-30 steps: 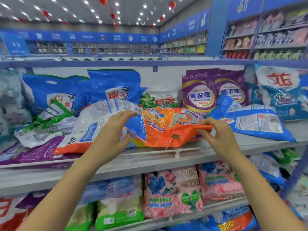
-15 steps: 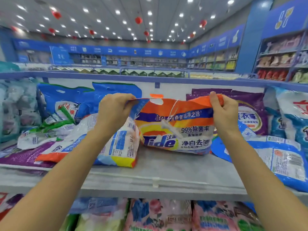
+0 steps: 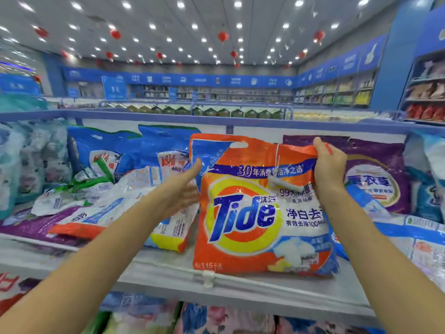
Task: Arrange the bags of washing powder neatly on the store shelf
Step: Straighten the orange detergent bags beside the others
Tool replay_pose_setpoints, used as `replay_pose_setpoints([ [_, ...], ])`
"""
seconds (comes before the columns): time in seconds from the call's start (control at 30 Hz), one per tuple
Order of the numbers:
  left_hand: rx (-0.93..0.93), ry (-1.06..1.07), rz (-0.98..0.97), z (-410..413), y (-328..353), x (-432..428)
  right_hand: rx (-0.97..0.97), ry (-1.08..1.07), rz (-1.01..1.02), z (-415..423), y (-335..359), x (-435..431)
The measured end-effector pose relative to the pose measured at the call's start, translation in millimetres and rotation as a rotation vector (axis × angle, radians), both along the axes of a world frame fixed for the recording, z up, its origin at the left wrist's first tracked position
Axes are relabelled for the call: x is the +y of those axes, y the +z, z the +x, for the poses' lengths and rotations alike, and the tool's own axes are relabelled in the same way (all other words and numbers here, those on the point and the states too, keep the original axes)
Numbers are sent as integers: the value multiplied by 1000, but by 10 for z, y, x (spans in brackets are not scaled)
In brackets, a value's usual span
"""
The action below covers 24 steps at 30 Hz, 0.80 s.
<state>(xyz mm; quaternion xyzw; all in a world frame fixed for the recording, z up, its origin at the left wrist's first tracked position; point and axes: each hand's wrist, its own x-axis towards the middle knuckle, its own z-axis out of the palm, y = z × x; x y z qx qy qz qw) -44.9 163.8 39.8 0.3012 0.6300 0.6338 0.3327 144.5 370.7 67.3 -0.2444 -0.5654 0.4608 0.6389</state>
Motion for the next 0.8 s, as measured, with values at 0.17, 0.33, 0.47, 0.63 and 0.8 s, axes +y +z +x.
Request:
replay_pose_setpoints([
  [0.17,-193,-338,-119,333,-302,-84,57,-19,-8,24,85,-125],
  [0.33,-157,-266,-2,502,-341,-157,31,8,-50,86,61,-120],
  [0.47,92,-141,-37,615,-411,-191,-85,-4,0,177,14,-99],
  [0.63,63,-138,-4,635,-408,-152,-214,287,-107,337,44,-192],
  [0.8,47,-123,27,608,-429,-104,-1087,490,-37,837,-471,-253],
])
